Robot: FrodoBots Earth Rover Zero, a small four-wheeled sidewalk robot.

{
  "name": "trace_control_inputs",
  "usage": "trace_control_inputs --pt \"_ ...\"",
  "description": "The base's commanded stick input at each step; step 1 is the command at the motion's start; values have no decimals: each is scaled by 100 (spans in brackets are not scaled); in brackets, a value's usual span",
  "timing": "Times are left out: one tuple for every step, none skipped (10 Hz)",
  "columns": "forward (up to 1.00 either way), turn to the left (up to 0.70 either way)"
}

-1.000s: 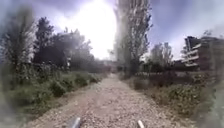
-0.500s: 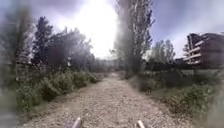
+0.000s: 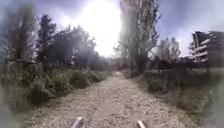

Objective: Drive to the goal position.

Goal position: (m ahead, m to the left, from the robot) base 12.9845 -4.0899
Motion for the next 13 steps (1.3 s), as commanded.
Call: trace_control_inputs --pt "70 -35" --pt "70 -15" --pt "70 0" --pt "70 0" --pt "70 0" --pt "70 0" --pt "70 0" --pt "70 0" --pt "70 0" --pt "70 0" --pt "70 0" --pt "70 0" --pt "70 0"
